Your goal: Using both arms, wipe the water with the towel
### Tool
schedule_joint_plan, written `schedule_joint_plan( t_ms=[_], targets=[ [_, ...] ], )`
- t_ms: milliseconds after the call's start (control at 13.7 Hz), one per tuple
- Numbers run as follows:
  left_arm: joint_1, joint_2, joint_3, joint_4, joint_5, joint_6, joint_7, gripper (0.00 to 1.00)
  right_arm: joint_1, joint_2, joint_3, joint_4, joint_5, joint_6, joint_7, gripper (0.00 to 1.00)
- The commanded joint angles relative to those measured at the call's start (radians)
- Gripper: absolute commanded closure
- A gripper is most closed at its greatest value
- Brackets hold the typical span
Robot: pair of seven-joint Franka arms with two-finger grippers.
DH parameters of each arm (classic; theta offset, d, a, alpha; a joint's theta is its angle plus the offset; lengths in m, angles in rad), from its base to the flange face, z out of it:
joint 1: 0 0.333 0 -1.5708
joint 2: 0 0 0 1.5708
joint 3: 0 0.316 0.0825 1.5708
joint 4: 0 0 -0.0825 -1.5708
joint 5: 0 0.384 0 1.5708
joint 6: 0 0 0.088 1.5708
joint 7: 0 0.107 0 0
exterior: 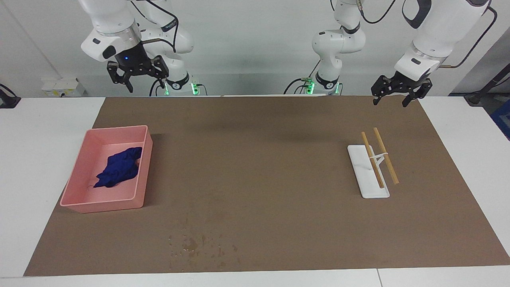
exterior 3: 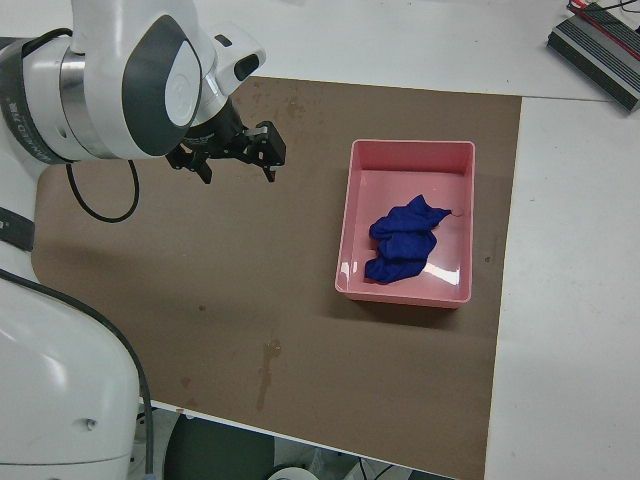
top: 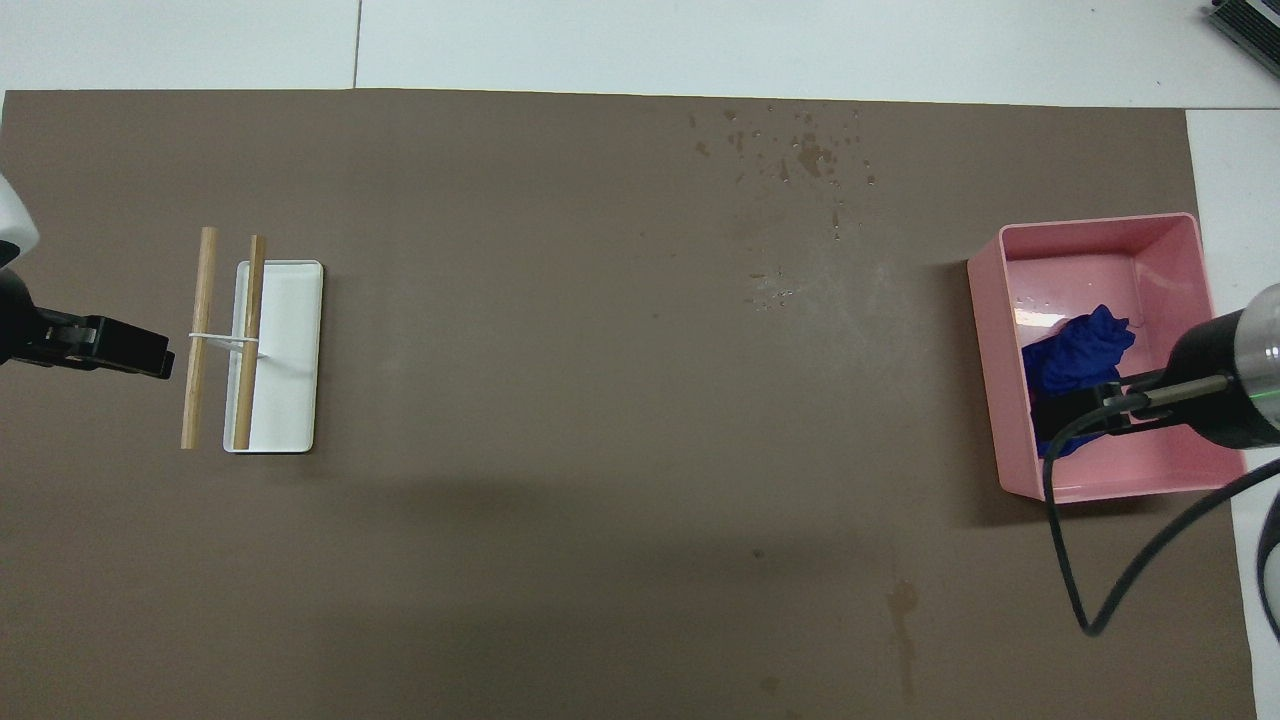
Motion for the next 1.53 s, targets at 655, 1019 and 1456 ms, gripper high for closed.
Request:
schedule_joint_plan(
  t_ms=[655, 1019, 1456],
  targets=[
    [0.000, -0.003, 0.004, -0.001, -0.006, 0.000, 0.008, 0.00, -0.004, 0.073, -0.008, 0.065, 0.014, 0.014, 0.050, 0.00],
    [0.001, -0.003, 0.004, -0.001, -0.006, 0.000, 0.008, 0.00, -0.004, 0.070, -0.010, 0.049, 0.028, 0.047, 0.061, 0.00],
    [0.000, -0.003, 0.004, -0.001, -0.006, 0.000, 0.008, 0.00, 0.009, 0.071, -0.013, 0.046, 0.031, 0.061, 0.099, 0.00]
  ],
)
